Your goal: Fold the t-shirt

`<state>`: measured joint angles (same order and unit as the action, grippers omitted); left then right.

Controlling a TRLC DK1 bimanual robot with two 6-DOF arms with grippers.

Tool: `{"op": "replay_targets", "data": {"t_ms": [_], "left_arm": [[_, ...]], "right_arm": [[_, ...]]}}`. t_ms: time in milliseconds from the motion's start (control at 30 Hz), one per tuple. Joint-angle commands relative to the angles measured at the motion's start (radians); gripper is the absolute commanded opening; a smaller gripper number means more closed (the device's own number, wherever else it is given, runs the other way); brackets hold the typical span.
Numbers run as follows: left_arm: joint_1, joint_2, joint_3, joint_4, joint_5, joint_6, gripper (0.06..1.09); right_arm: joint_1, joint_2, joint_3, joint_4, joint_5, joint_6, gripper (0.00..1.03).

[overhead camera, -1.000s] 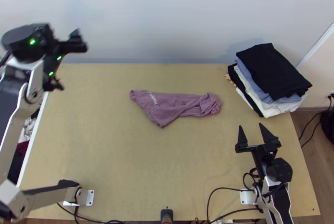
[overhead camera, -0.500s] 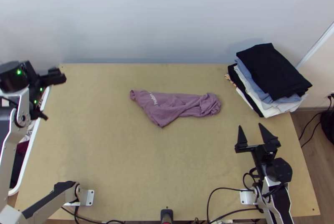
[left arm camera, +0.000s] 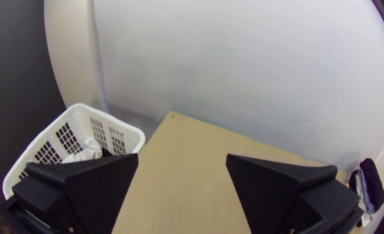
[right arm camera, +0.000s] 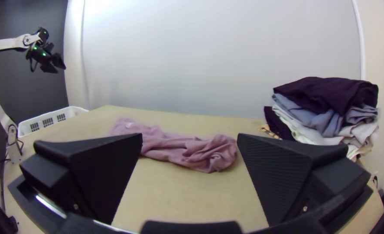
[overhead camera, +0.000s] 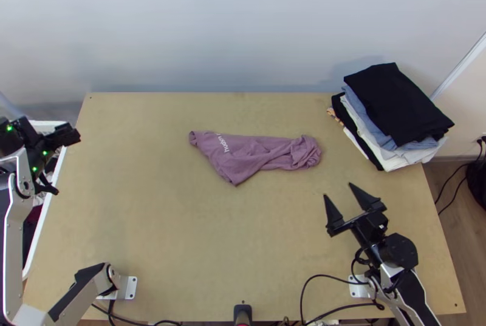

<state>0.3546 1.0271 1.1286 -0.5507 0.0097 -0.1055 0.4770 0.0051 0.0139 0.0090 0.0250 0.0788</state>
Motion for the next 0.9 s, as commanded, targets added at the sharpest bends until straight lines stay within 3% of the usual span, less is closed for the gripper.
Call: {"op": "replay_targets", "data": {"t_ms": [0,67,233,533,700,867], "left_arm": [[0.053,-0.002,-0.052,0.044,0.081,-0.011,1.04],[0.070,-0.002,-0.078,0.067,0.115,-0.014,1.04],[0.069,-0.012,-0.127,0.103,0.154,-0.040,1.04],[-0.020,-0.042,-0.176,0.166,0.174,-0.120,1.04],[-0.054,-0.067,-0.210,0.178,0.173,-0.151,1.04],[-0.054,-0.104,-0.231,0.181,0.173,-0.160,1.04]], "right_arm": [[0.022,-0.010,-0.005,-0.018,0.012,-0.010,0.99],[0.000,-0.008,0.009,-0.007,0.053,-0.040,0.99],[-0.012,0.042,0.112,0.029,0.043,-0.225,0.99],[0.212,0.708,0.624,-0.113,0.039,-0.343,0.99],[0.385,0.984,0.811,-0.234,0.059,-0.447,0.99],[0.492,1.253,0.960,-0.303,0.084,-0.462,0.99]]}}
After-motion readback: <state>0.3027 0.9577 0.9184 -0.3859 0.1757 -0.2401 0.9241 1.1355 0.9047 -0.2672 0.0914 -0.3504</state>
